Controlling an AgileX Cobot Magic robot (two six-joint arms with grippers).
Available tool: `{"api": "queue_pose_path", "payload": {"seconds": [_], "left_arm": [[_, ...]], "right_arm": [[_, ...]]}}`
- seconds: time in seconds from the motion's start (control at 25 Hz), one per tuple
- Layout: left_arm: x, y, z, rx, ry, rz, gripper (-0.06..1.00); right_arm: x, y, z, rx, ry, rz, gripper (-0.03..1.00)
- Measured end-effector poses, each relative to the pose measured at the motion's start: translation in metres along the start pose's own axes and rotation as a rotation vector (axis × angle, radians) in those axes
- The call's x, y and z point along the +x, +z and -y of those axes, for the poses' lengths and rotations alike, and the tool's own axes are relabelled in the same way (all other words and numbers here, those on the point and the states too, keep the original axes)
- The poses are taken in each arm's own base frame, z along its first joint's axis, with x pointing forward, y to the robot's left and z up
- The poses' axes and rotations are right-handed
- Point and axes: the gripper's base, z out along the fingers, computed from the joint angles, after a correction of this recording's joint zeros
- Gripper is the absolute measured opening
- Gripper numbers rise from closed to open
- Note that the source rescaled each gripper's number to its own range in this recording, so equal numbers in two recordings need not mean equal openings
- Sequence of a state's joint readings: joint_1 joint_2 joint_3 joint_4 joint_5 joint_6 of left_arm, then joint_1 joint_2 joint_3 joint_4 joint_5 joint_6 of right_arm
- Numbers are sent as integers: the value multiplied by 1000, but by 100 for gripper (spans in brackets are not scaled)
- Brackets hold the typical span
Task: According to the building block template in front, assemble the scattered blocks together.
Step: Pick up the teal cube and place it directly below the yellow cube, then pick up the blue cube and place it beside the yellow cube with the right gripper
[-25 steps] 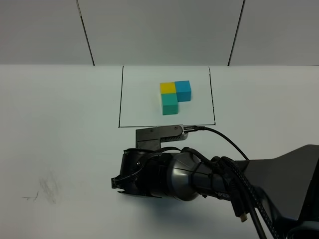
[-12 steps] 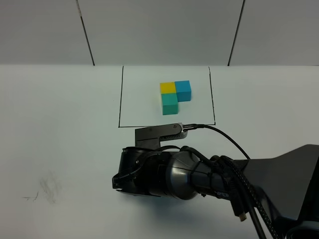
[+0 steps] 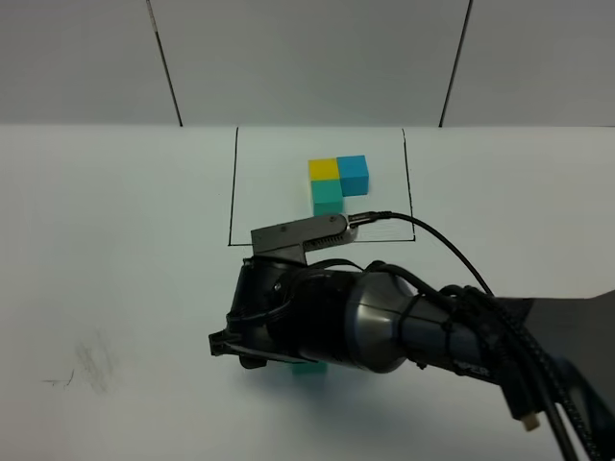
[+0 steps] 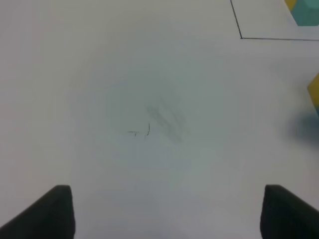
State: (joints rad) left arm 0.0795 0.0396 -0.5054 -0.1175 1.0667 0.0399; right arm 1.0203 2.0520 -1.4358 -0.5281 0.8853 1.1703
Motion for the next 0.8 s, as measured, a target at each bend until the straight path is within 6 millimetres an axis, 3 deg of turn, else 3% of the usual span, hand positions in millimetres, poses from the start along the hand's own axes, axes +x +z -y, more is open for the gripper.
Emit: {"api": "queue_pose_path", "payload": {"seconds": [0.28,0.56,0.8], "left_arm": [[0,0,0,0,0,0,65],[0,0,0,0,0,0,65],[0,0,0,0,0,0,65]], "right_arm": [[-31,-83,22,-72,-118,126,59],[-41,-158,77,50,-119,222,59],[-45,-222,129,0,-159,357,59]]}}
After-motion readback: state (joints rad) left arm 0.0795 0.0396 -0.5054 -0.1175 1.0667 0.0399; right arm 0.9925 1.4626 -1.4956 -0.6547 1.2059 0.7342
